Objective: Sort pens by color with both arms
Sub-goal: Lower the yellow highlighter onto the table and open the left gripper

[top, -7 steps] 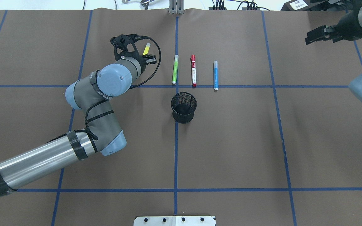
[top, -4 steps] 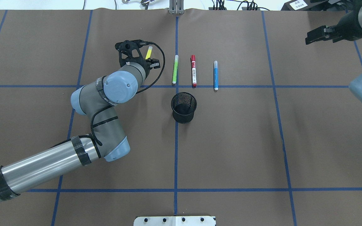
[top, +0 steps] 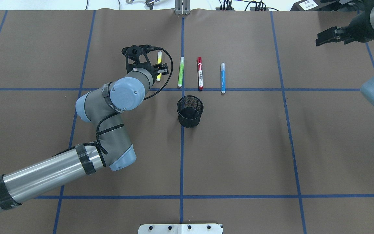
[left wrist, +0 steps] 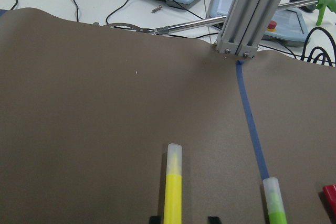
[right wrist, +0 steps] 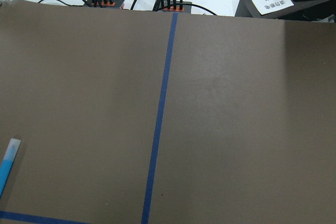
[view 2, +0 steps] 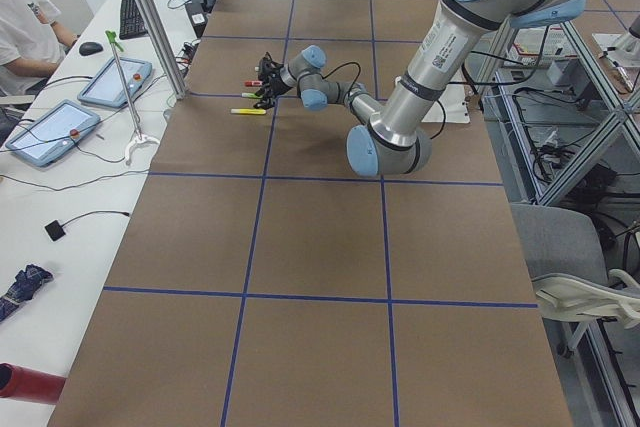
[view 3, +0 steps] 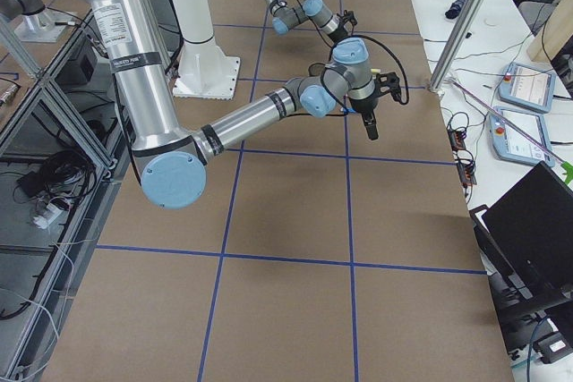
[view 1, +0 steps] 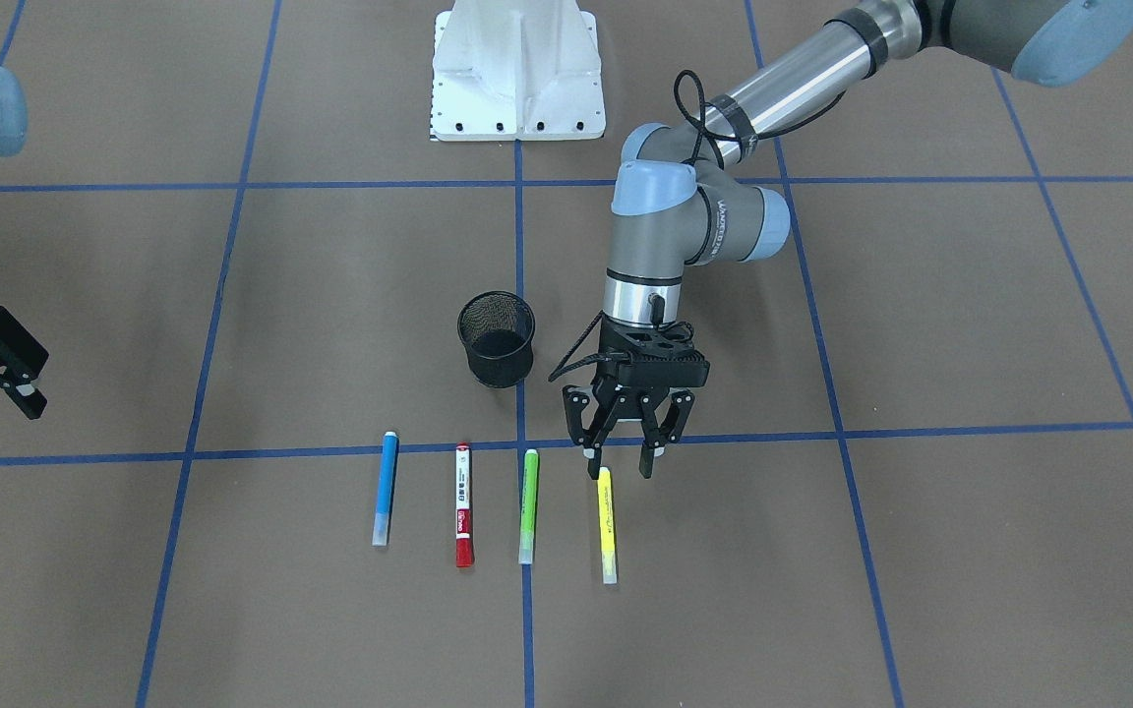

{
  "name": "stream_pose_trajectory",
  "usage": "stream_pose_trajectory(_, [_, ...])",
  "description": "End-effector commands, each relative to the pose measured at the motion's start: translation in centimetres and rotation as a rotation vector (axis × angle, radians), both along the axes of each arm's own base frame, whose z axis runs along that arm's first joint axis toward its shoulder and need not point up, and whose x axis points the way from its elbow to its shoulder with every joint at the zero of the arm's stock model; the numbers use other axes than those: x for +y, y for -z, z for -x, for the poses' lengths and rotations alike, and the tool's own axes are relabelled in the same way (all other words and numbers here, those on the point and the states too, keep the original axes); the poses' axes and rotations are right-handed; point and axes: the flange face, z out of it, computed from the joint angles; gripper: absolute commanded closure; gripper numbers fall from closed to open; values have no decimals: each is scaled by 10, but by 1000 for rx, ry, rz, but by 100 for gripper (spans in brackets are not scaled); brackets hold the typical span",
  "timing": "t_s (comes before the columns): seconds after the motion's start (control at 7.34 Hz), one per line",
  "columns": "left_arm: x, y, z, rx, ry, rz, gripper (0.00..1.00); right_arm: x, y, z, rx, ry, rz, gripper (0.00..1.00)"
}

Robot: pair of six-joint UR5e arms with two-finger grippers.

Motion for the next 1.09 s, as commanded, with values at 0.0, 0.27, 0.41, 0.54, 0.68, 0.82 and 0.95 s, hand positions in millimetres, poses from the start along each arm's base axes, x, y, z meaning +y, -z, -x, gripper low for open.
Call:
stream_pose_trajectory(0.0, [2, 8, 3, 11, -3, -7, 2, 0, 0, 0, -1, 1, 0, 1])
stream_pose_trajectory(0.27, [11, 51, 38, -6, -22, 16, 2, -5, 5, 3, 1, 0, -2, 1])
stream_pose_trajectory(0.41, [6, 71, 75, -38, -75, 67, 2, -7, 1, 4, 6, 1, 8, 1])
stream_pose_trajectory(0.54, [11, 56, 136, -116, -142, 102, 2, -8, -3, 4, 13, 4, 12, 1])
stream_pose_trajectory(0.68, [12, 29, 189, -224, -237, 130, 2, -9, -12, 4, 23, 8, 25, 1])
stream_pose_trajectory(0.82, [3, 6, 232, -288, -316, 176, 2, -14, -29, 4, 37, 9, 56, 1])
stream_pose_trajectory(0.95, [-10, -16, 261, -304, -356, 267, 2, -21, -50, 6, 55, 20, 92, 1])
